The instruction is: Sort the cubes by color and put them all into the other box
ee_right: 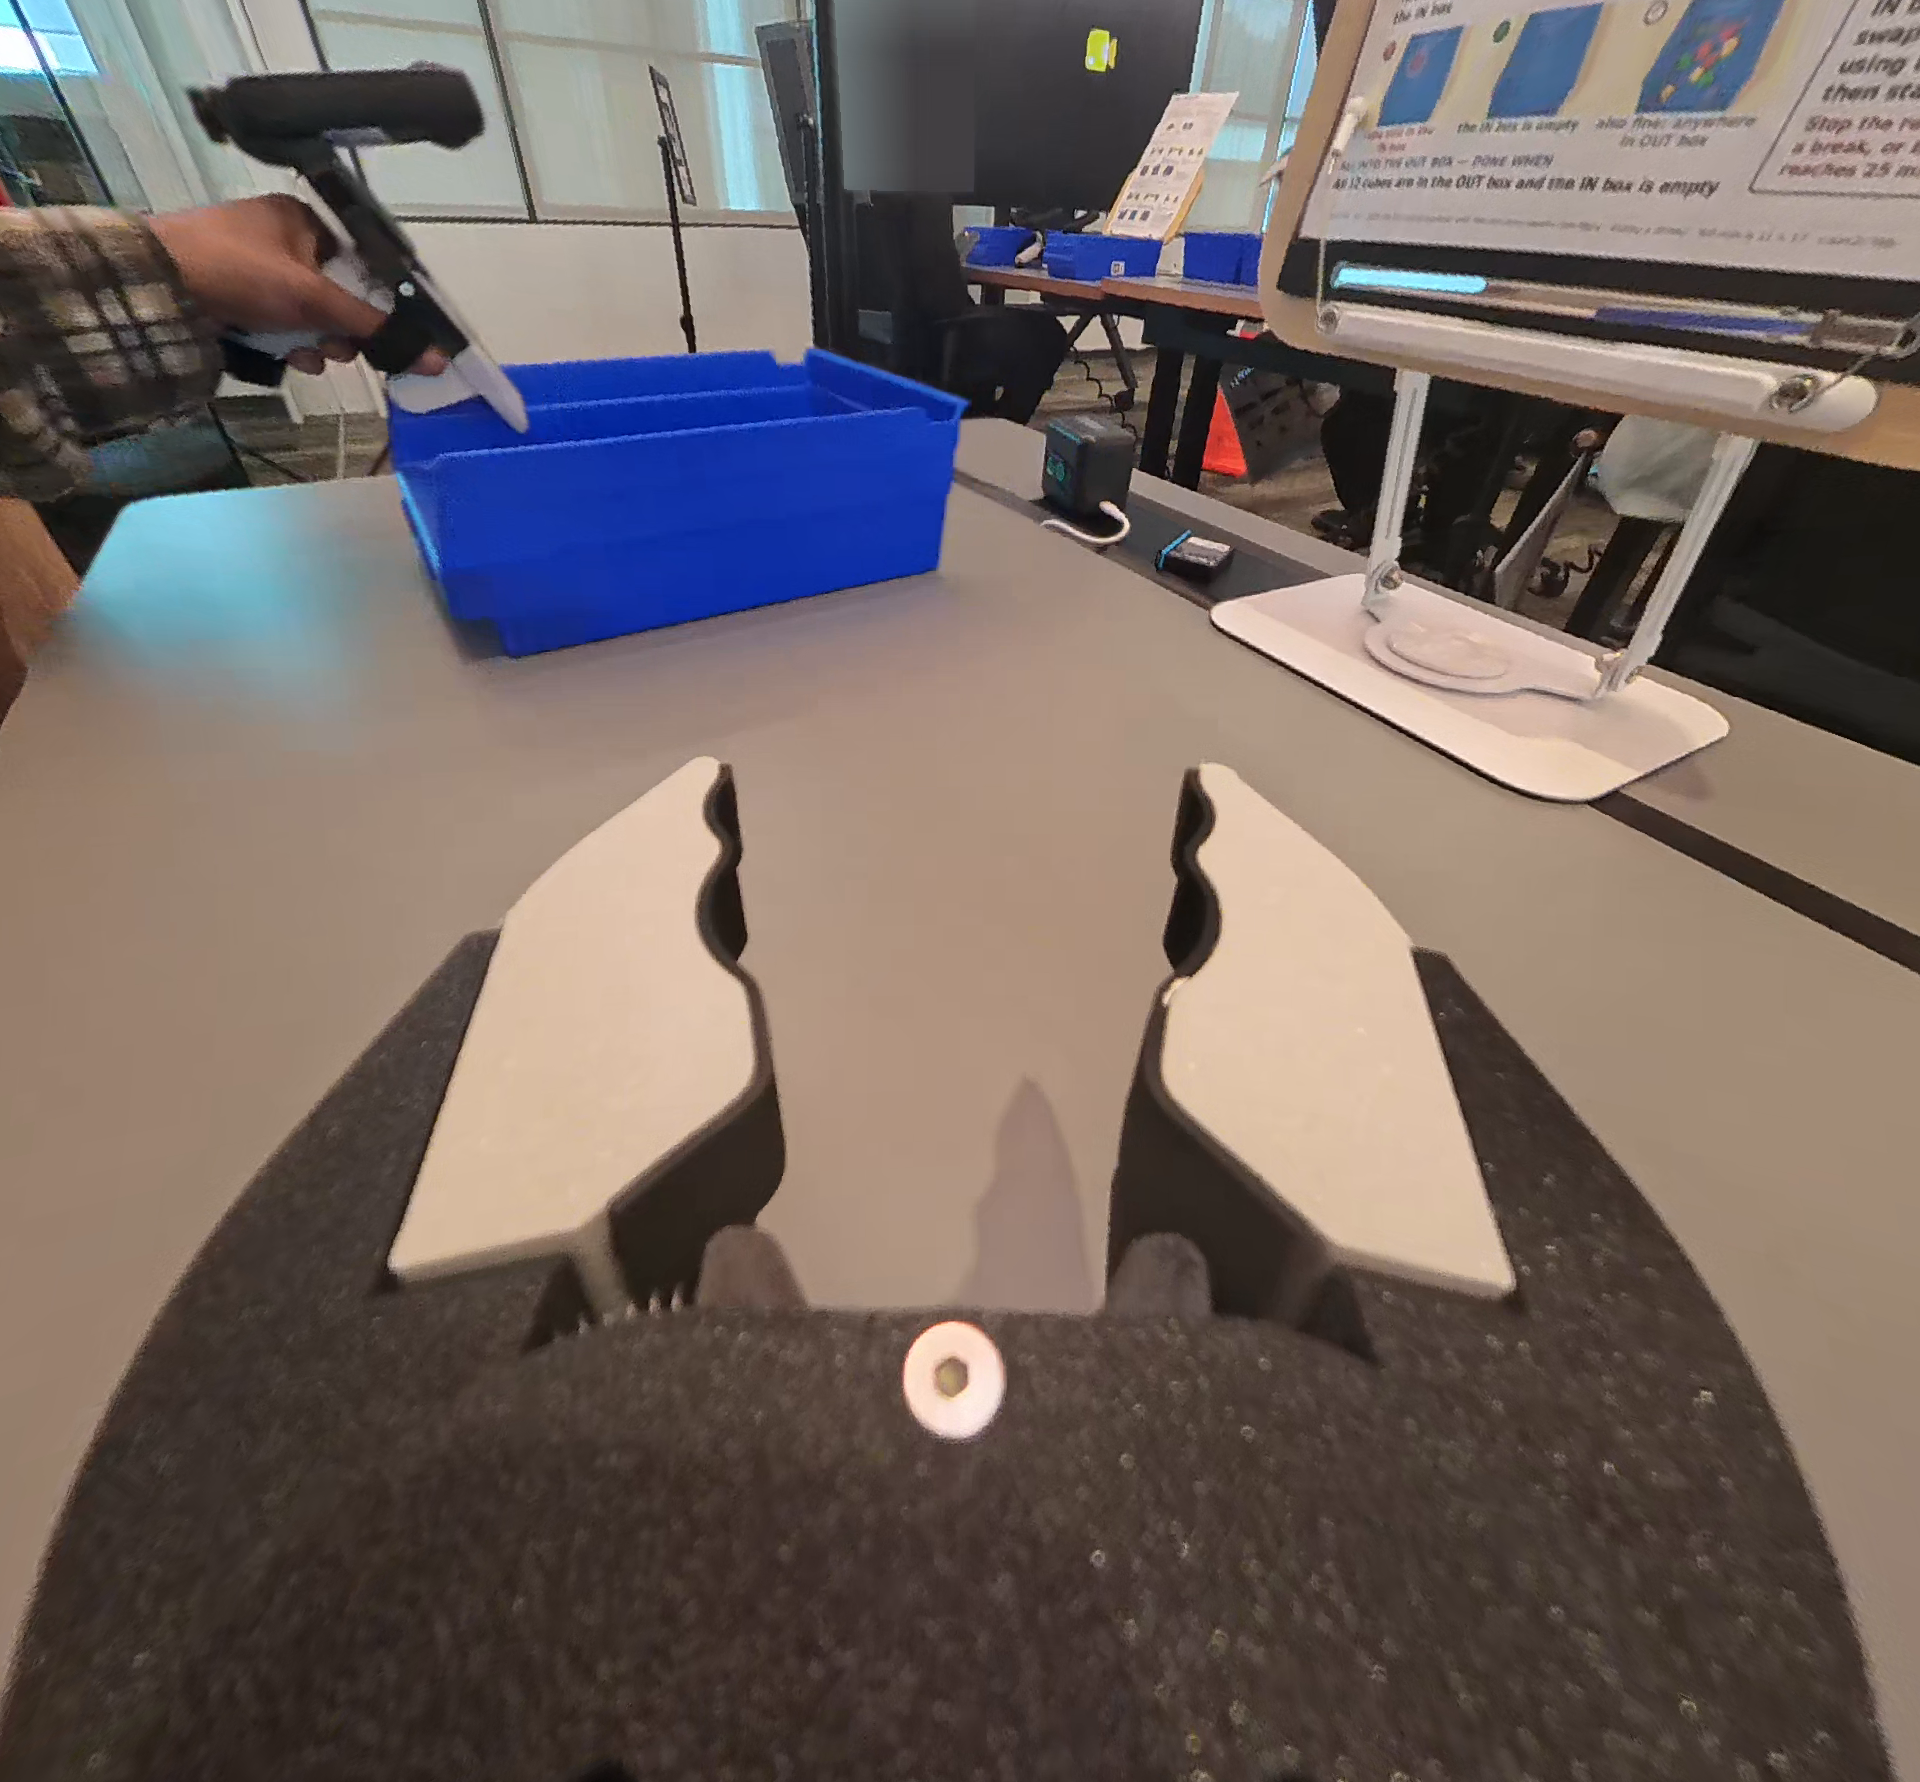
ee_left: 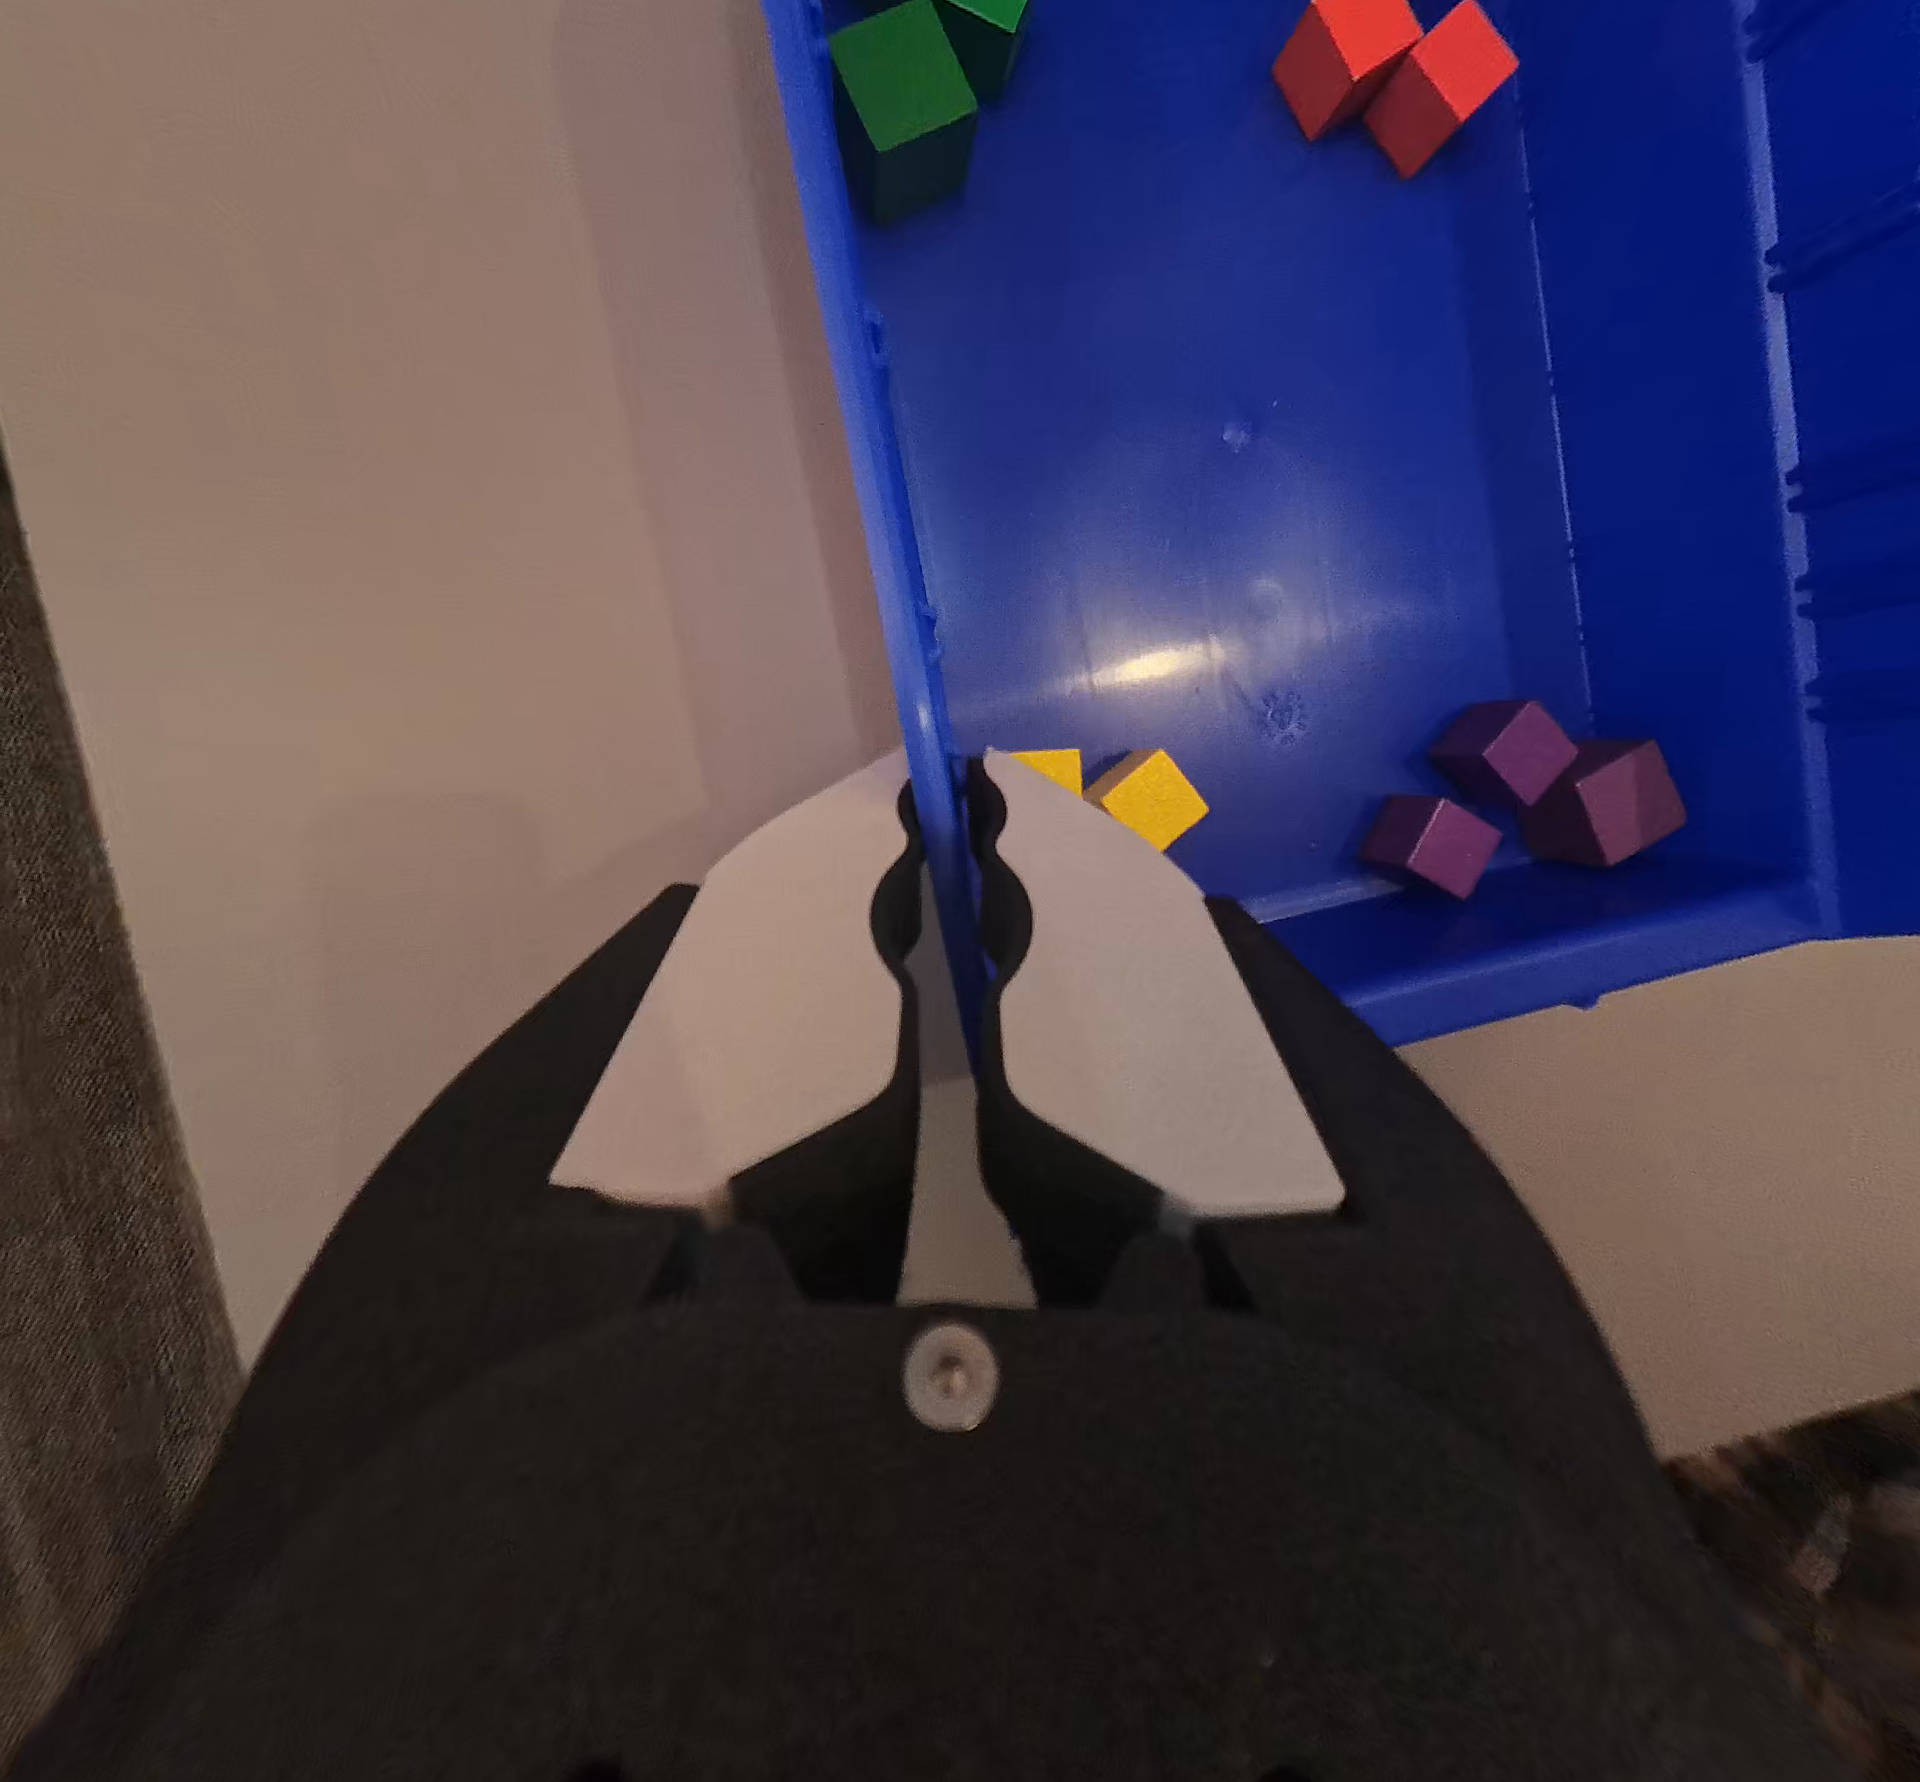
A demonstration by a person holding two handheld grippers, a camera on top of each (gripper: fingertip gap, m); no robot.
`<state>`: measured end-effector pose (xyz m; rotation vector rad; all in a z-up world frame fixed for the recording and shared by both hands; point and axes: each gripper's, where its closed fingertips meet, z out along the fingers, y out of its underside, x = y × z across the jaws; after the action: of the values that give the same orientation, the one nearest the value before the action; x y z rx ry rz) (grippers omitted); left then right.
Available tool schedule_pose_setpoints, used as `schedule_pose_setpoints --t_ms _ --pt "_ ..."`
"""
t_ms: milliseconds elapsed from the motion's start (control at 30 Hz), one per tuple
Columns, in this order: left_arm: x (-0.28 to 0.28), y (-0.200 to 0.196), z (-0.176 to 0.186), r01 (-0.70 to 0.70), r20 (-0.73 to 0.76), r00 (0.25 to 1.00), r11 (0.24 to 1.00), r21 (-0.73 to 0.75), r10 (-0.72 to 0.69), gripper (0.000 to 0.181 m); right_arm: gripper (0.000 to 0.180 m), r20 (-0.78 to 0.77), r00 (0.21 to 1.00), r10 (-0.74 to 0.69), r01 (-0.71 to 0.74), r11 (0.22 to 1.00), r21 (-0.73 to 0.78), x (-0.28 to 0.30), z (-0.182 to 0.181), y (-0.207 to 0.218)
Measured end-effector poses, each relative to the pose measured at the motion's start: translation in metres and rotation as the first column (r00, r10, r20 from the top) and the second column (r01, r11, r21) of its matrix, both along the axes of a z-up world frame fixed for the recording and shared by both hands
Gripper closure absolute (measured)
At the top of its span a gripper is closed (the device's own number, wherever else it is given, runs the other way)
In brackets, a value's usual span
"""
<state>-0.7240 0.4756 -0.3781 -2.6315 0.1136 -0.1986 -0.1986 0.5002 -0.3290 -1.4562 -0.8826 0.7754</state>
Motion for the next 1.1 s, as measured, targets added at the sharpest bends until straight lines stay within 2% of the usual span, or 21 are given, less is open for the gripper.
schedule_pose_setpoints --t_ms 200,367,600,1100 --pt "-0.049 -0.054 0.001 -0.061 0.003 0.998 0.998 -0.015 0.061 0.176 0.102 -0.006 1.0 -0.01 0.01 1.0 0.019 -0.004 0.003 -0.002" --pt "-0.086 -0.076 0.001 -0.117 0.032 0.993 0.993 -0.012 0.118 0.176 0.105 0.014 1.0 -0.014 0.014 1.0 0.023 -0.009 -0.002 -0.001" --pt "-0.115 -0.081 0.002 -0.156 0.054 0.986 0.988 -0.002 0.156 0.175 0.109 0.035 0.999 -0.025 0.024 0.999 0.022 -0.011 -0.009 0.002" --pt "-0.142 -0.082 0.002 -0.252 0.074 0.966 0.967 0.039 0.249 0.175 0.11 0.021 0.999 -0.036 0.036 0.999 -0.004 -0.007 -0.014 0.007"
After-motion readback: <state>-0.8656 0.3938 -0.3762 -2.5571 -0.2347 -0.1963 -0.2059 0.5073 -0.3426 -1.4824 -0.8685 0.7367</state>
